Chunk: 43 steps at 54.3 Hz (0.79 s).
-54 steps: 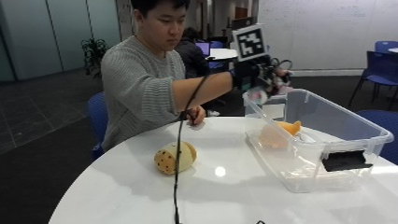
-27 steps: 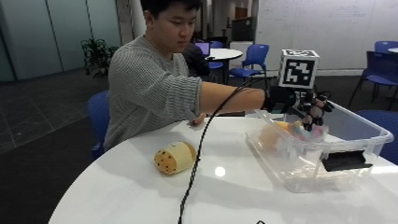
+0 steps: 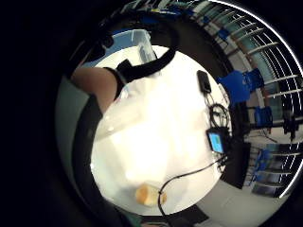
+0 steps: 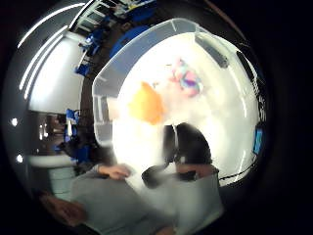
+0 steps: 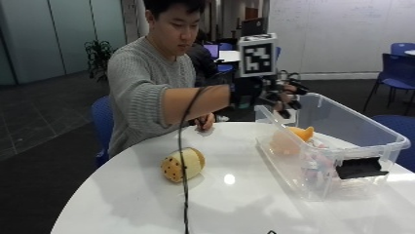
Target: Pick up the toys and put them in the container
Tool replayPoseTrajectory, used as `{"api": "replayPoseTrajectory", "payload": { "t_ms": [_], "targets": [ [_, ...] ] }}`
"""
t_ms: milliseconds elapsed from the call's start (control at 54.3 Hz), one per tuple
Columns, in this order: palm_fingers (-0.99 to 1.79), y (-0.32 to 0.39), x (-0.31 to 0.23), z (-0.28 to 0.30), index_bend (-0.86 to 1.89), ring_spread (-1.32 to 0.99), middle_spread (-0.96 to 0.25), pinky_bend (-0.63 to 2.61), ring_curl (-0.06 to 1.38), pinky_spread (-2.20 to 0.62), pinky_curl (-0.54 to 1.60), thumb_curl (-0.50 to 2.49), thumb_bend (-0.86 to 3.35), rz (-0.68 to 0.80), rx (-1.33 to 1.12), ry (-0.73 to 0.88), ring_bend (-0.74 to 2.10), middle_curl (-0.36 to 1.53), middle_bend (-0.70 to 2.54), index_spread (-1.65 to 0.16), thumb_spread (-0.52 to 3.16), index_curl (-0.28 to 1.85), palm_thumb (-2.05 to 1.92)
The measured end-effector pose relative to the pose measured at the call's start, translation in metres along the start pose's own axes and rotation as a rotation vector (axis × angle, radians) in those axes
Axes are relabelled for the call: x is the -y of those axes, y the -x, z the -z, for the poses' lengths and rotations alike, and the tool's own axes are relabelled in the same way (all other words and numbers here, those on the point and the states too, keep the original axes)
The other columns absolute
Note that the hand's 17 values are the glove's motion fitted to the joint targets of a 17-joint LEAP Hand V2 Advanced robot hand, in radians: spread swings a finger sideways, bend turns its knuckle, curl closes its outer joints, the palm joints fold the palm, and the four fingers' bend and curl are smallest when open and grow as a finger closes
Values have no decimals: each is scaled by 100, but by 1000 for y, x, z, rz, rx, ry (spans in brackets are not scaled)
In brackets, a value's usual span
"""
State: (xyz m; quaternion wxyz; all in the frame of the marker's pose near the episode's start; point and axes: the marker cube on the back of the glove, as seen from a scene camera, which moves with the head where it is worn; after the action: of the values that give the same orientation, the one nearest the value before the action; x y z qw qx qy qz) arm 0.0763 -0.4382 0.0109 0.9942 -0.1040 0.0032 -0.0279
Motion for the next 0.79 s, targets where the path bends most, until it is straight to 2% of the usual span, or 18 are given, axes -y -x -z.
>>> {"api": "replayPoseTrajectory", "payload": {
  "t_ms": [184,276,368,515,791],
  "targets": [
    [-9,-34,-152,-2,17,-22,-18,140,40,-12,37,50,-2,127,-148,45,88,36,16,-35,141,18,18],
    [-8,-43,-222,-20,17,-21,-17,135,38,-9,35,46,-3,32,-200,55,82,36,17,-36,139,21,13],
    [-8,-53,-264,-37,18,-18,-17,132,36,-6,34,43,-2,-83,-138,102,74,36,18,-37,138,23,9],
    [-9,-51,-296,-79,16,-15,-17,128,33,-2,33,40,-2,-113,-105,181,66,35,16,-37,134,25,5],
    [-20,-51,-282,-158,10,-9,-14,133,29,1,34,36,-1,-171,-168,325,52,30,12,-35,125,23,7]
  ]
}}
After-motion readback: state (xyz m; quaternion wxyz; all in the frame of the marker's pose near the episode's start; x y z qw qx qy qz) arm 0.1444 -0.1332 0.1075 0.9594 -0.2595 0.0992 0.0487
